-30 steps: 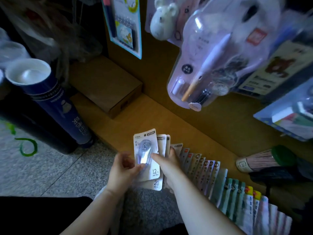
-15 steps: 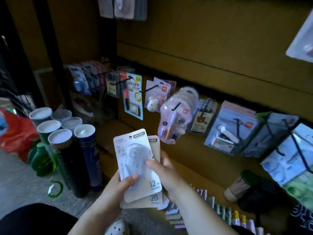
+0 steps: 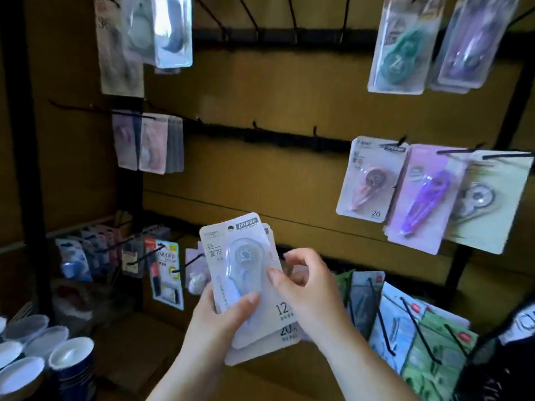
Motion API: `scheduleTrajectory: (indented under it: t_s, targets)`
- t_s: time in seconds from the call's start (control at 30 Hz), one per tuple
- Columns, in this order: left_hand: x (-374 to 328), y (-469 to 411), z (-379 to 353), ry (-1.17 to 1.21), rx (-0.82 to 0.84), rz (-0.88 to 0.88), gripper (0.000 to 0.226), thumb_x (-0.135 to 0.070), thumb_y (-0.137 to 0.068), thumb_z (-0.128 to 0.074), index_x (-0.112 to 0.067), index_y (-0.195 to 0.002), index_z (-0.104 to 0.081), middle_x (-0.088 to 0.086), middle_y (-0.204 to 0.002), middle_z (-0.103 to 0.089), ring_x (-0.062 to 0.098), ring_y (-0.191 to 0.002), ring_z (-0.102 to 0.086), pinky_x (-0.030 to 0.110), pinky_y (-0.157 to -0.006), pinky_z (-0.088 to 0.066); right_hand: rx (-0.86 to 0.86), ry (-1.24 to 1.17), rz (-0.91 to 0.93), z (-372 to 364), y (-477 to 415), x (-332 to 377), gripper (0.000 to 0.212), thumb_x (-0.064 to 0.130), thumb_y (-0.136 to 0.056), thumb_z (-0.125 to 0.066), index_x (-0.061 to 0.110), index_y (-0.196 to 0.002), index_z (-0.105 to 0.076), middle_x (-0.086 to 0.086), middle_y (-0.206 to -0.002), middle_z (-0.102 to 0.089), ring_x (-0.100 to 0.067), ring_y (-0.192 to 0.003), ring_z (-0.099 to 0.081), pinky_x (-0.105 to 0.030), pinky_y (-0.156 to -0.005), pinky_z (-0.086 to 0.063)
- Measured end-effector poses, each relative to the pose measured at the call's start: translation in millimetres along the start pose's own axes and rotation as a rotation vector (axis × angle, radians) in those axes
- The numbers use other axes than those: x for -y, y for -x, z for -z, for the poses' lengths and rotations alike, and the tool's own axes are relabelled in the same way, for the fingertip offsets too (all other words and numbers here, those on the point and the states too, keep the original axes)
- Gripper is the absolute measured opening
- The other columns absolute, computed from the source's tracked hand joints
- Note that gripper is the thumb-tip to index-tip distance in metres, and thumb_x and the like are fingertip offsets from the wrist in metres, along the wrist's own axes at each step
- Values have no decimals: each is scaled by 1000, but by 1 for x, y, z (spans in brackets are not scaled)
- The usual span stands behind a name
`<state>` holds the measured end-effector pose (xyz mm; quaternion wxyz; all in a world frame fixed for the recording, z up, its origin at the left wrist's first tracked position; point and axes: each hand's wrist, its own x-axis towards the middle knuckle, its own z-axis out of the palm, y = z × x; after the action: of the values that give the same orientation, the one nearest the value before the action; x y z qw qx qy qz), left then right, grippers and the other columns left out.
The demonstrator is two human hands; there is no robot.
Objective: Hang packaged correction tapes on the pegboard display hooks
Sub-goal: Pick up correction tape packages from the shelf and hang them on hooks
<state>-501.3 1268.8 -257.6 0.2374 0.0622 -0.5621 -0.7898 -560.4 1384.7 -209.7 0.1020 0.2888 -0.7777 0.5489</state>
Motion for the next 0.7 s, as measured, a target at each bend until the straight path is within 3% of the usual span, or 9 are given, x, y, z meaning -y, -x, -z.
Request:
scheduleTrajectory:
  t_s: [0.2,0.3,0.4,0.47,0.7]
  targets:
    - [-23,-21,-51,16,84,-106,48,-31,-53,-71,-33,-99,-57,0,-90,-70,16,-84,-68,24,-61,-55,-63,95,25,32,-18,13,14,29,-87,-55,25,-74,-50,3,-86,-57,-4,-71,-53,-6,-53,-40]
    - [-33,-33,-66,39,146,-154,74,-39,-37,-82,-31,-106,-58,5,-100,-71,21,-93,-68,30,-70,-56,-126,48,56,46,-30,18,17,26,-86,-56,22,-70,-51,5,-74,-58,-5,-64,-51,-10,-55,-39]
    - [-45,-46,-76,49,187,-222,64,-33,-41,-77,-25,-103,-63,8,-99,-73,24,-92,-69,38,-76,-56,-217,-65,65,56,-40,24,25,22,-87,-54,22,-64,-46,16,-57,-57,-1,-52,-47,-10,-49,-37]
    - [-50,-51,-81,34,198,-233,64,-34,-39,-76,-23,-101,-64,6,-96,-74,22,-87,-71,36,-71,-57,-304,-147,78,61,-48,26,24,20,-88,-52,18,-66,-46,17,-50,-53,-1,-45,-43,-13,-46,-35]
    - [-65,-50,-94,25,239,-238,71,-33,-32,-76,-23,-101,-62,0,-90,-75,17,-81,-72,33,-71,-53,-371,-143,126,80,-45,42,24,17,-89,-51,17,-65,-45,14,-45,-50,-1,-42,-41,-11,-42,-32]
